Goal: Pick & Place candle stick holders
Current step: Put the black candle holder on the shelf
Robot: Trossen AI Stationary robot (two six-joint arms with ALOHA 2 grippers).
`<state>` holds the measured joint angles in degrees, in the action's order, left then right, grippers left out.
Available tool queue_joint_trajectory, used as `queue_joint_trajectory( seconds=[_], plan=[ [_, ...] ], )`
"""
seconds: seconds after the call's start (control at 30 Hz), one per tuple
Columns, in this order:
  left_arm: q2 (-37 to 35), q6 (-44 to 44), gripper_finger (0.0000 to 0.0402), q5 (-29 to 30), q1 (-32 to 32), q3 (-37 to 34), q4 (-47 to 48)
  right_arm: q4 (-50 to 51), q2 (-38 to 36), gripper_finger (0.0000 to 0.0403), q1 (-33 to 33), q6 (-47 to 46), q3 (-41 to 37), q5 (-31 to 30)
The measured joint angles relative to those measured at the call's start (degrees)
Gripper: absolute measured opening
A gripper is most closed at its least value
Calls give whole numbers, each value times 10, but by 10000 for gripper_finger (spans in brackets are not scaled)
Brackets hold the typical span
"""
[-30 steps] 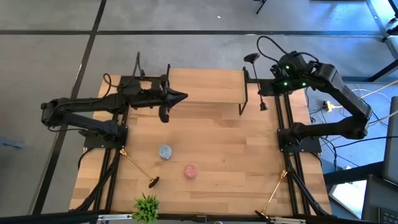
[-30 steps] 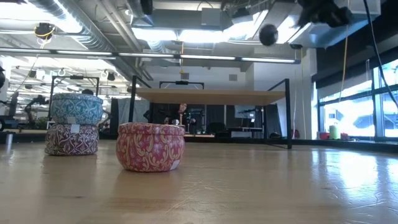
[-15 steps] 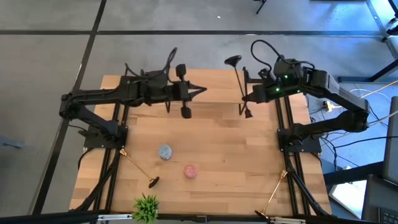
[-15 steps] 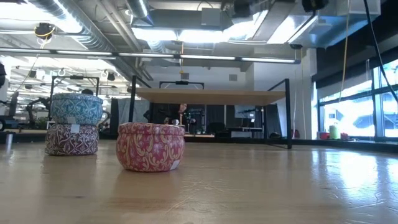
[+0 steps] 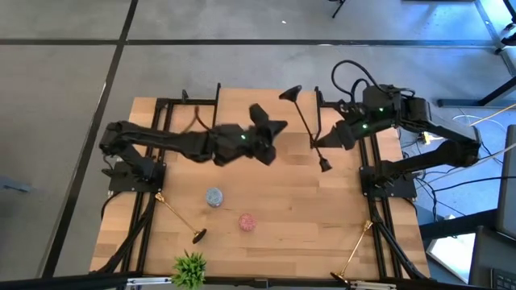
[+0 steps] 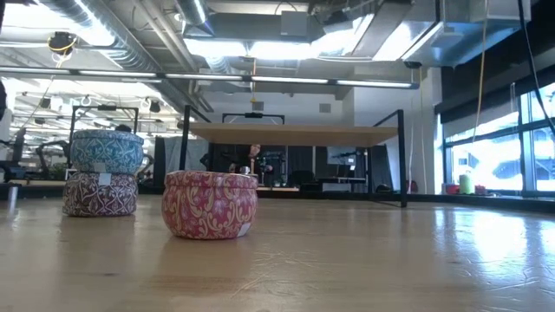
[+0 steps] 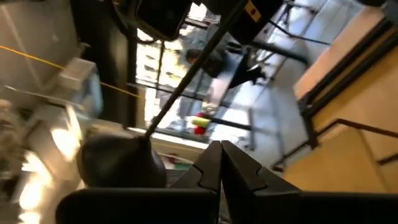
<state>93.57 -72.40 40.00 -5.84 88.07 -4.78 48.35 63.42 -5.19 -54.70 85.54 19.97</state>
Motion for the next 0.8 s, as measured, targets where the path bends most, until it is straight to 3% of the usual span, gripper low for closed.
queue_joint_trajectory(
  seconds=[0.2,0.47,0.8],
  plan=[
    [56,9,73,43,-27,72,2,20,-26,6,23,23,0,-31],
    [120,-28,160,40,-40,160,50,8,-39,6,55,10,0,-34],
    [163,-76,171,45,-57,244,53,12,-37,6,91,-2,0,-80]
  ],
)
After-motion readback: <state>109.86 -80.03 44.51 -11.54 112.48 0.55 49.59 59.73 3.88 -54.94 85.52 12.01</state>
